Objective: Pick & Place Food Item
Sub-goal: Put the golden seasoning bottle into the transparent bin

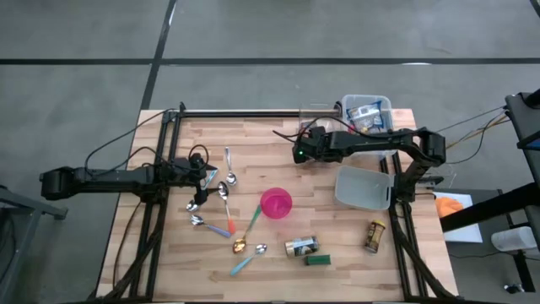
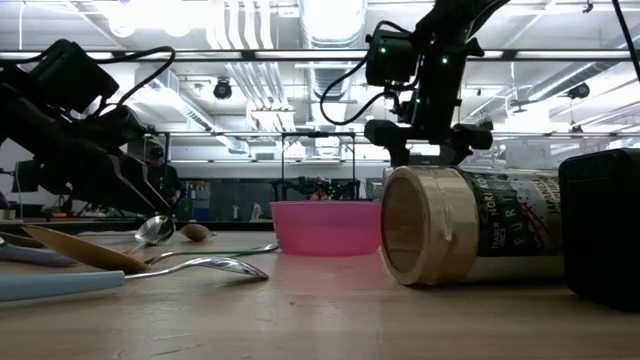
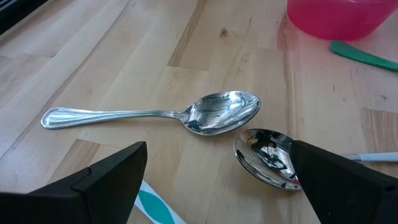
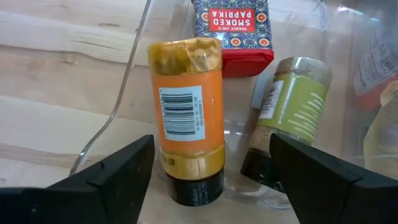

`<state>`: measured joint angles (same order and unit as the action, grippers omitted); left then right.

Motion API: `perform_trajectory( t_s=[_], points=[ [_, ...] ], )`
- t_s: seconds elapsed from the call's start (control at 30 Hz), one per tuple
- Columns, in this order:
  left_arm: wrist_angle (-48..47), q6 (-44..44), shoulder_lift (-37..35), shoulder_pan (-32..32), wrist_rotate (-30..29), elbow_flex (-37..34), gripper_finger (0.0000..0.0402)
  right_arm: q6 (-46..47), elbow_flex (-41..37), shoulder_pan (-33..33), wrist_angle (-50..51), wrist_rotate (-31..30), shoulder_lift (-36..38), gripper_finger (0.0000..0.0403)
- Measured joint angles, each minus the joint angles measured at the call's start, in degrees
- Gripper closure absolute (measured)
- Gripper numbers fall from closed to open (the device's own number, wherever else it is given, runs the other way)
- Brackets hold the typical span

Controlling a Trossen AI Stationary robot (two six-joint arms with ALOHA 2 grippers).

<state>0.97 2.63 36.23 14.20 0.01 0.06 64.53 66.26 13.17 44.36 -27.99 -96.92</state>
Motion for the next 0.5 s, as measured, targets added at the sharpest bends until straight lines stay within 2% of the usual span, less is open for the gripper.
perform_trajectory(
  t_s=[0.37, 0.5],
  points=[
    [0.0, 0.0, 0.0, 0.02, 0.02, 0.02, 0.0006, -1.57, 1.67, -1.31, -0.25, -0.96, 2.89, 0.0085],
    [0.0, 0.0, 0.0, 0.02, 0.0, 0.0, 0.0006, -4.49, 3.72, -4.5, -0.34, -4.75, 5.08, 0.0085]
  ],
)
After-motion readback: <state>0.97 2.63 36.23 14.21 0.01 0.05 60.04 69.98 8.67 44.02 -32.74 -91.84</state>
